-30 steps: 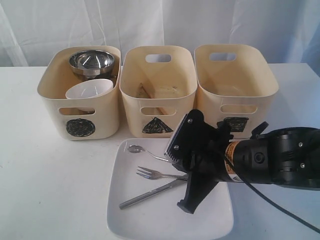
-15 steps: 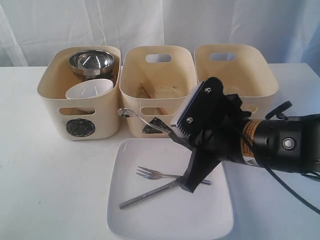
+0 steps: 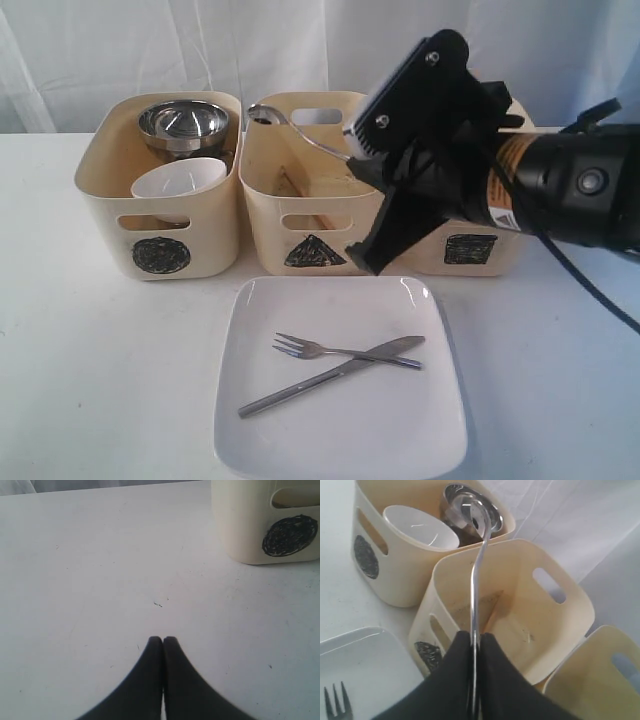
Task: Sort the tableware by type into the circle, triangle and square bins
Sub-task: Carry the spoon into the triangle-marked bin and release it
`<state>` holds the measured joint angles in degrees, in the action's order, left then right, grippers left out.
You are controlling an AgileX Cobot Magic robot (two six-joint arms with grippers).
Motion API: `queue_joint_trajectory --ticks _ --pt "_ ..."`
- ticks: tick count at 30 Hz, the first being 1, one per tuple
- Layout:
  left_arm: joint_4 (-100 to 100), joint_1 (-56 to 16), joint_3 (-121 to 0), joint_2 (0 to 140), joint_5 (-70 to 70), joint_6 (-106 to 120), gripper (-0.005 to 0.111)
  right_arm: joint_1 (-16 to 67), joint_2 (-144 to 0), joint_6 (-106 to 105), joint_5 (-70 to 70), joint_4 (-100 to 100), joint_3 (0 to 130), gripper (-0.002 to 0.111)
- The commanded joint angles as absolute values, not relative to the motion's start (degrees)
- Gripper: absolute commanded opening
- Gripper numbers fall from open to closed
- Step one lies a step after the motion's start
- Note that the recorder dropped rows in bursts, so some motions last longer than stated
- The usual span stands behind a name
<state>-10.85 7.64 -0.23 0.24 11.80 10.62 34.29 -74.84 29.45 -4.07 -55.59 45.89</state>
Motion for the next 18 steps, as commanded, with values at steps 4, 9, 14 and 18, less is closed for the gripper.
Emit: queue_joint_trajectory --ticks 4,9,14,18 --pt "-11.44 7.33 0.0 0.0 12.02 10.27 0.0 32.65 -81.6 25.7 -3.04 -55.28 53.63 0.0" --pt "-11.44 7.33 0.0 0.0 12.02 10.27 0.0 31.95 -88.2 23.69 -1.93 -55.28 59.86 0.0" --pt "-11.44 7.33 0.0 0.0 12.02 10.27 0.0 31.95 -93.32 22.43 3.08 -55.28 64.86 0.0" --pt "-11.44 7.33 0.0 0.0 12.02 10.27 0.0 31.95 -96.75 19.34 5.26 -56.04 67.62 0.0"
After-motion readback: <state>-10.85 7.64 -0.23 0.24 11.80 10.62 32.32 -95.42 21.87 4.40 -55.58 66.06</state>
